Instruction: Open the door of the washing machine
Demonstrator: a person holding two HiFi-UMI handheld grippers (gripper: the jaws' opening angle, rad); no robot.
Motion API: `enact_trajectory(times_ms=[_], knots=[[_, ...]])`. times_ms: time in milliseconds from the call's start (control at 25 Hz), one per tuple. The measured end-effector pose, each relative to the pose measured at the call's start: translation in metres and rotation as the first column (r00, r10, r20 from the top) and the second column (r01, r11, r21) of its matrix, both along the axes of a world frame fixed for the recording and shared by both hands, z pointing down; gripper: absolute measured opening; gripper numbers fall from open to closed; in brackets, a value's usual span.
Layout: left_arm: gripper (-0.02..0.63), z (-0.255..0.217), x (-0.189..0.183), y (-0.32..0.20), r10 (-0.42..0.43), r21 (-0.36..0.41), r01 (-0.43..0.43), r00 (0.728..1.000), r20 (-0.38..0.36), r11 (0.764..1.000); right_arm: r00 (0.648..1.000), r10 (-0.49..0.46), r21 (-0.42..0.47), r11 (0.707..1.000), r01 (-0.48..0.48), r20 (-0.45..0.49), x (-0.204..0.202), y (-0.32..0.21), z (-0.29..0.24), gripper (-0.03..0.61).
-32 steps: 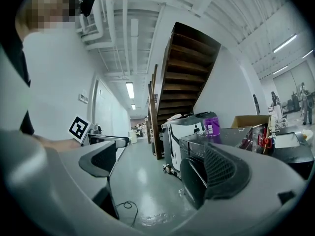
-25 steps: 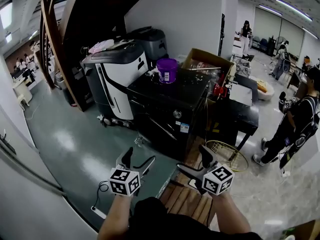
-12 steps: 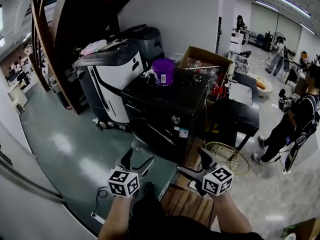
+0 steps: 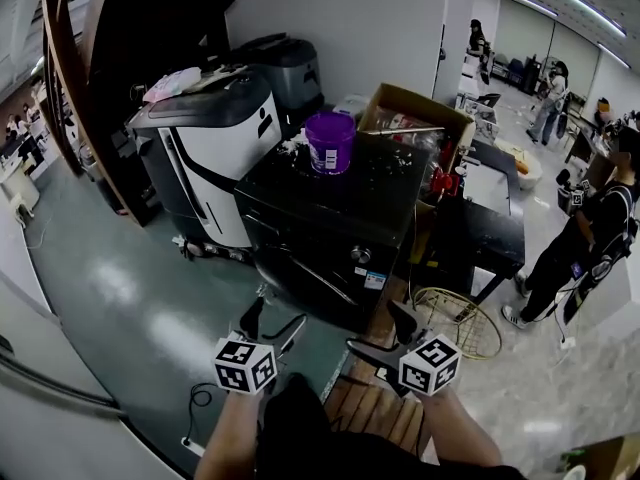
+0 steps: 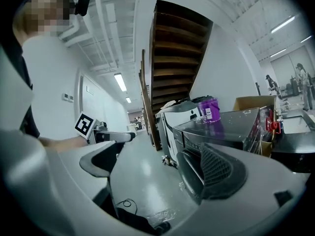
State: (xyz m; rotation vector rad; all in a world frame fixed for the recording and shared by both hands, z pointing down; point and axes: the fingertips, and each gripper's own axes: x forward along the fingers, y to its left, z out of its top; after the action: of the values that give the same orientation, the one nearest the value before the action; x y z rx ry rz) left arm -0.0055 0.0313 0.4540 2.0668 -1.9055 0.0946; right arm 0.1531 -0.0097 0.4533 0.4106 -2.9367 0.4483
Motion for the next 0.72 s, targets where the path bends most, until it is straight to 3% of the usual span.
enact_trajectory(times_ms=[200, 400, 720], knots=[[0.445, 0.009, -0.038, -0.039, 0.044, -0.005, -0.044, 0.999, -0.023, 0.999, 0.999, 0.032, -0.012, 0.999, -0.032, -0.026, -0.040, -0.035, 0.012, 0.543], [0.444, 0.017, -0.087, -0.082, 0.066, -0.023, -0.065, 0.997, 0.039, 0.998, 0.995, 0.053, -0.030, 0.998, -0.056, -0.088, -0.091, -0.077, 0.027, 0.543], [0.443, -0.041, -0.165, -0.147, 0.140, -0.044, -0.138, 0.989, 0.037, 0.989, 0.989, 0.102, -0.012, 0.995, -0.104, -0.110, -0.176, -0.140, -0.044, 0.543]])
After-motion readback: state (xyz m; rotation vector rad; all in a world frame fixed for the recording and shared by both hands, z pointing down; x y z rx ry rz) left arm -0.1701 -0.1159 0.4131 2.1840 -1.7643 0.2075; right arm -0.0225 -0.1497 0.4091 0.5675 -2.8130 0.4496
